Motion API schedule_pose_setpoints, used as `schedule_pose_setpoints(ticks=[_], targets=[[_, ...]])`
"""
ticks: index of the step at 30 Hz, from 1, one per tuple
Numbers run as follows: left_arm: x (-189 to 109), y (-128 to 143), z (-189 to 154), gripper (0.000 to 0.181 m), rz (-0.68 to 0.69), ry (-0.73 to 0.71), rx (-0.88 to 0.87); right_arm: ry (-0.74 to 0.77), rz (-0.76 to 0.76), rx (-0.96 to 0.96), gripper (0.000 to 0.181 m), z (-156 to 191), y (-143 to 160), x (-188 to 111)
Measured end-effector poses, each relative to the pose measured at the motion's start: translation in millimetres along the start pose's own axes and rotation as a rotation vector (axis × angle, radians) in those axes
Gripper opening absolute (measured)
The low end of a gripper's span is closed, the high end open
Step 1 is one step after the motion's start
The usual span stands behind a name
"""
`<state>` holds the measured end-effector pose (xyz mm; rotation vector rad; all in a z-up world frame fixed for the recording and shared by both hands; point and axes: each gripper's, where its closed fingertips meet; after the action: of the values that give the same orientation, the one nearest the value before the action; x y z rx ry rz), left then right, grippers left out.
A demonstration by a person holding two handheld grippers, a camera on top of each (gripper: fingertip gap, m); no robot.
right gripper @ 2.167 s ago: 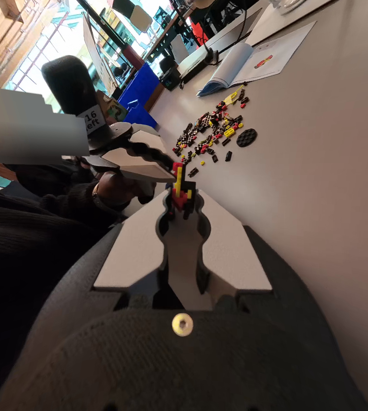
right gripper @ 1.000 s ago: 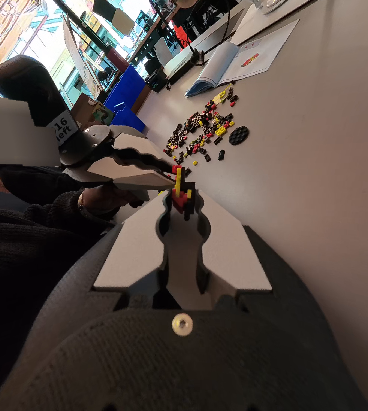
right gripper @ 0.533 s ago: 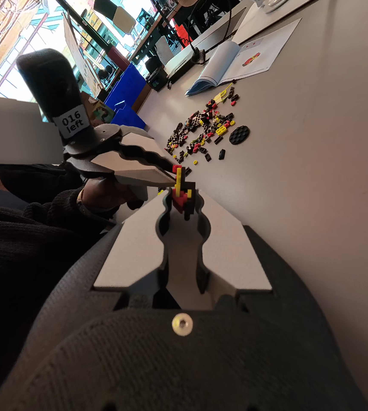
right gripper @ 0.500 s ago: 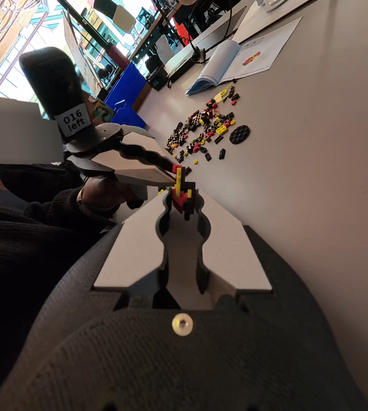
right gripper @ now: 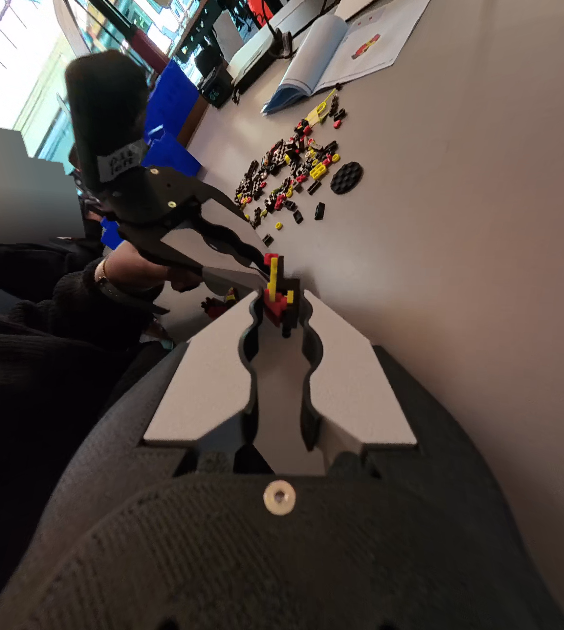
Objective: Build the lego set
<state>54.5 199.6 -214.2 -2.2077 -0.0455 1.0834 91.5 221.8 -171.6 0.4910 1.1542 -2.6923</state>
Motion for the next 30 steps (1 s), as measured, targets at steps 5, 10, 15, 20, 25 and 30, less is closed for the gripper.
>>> schedule_pose_setpoints(ticks=[5,10,15,20,25,30], targets=[[5,20,3,0.005,0.123,-0.010,-0.027,0.007,0.020,-0.010,0.018,-1,3,1],[6,25,0,0.012,0.163,-0.025,-0.017,-0.008,0.022,-0.001,0.019,2,4,2],[-1,19,-3,0.010,0.138,0.002,-0.018,-0.008,0.021,-0.003,0.019,2,4,2],[-9,15,1,0.002,0.117,0.014,0.007,-0.008,0.016,-0.002,0.019,1,3,1],[-12,18,-1,0.000,0.131,-0.003,0.225,-0.007,0.013,-0.005,0.018,1,2,0],[-15,13,-5,0.005,0.124,-0.064,0.751,-0.016,0.004,0.009,0.018,0,0,0]])
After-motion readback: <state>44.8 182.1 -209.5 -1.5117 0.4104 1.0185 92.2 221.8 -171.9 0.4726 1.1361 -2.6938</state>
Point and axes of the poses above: each gripper's, where its closed fingertips meet, x out along the fingers, y out of its underside, z = x × y across the jaws, and after that the axes turned 2 degrees about -x, right-handed
